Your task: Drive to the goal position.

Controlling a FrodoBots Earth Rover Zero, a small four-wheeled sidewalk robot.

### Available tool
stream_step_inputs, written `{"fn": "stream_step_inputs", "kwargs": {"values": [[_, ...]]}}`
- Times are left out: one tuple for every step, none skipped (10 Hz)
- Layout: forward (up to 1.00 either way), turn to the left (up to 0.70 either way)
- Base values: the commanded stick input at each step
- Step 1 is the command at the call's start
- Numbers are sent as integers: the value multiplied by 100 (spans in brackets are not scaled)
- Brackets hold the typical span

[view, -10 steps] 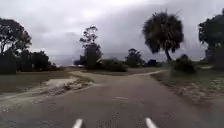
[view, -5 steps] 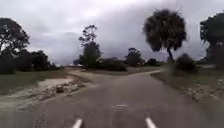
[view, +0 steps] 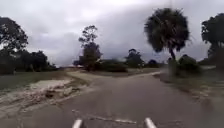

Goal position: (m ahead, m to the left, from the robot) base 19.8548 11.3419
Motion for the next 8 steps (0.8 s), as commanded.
{"fn": "stream_step_inputs", "kwargs": {"values": [[84, 3], [84, 3], [84, 3], [84, 3], [84, 3], [84, 3], [84, 3], [84, 3]]}}
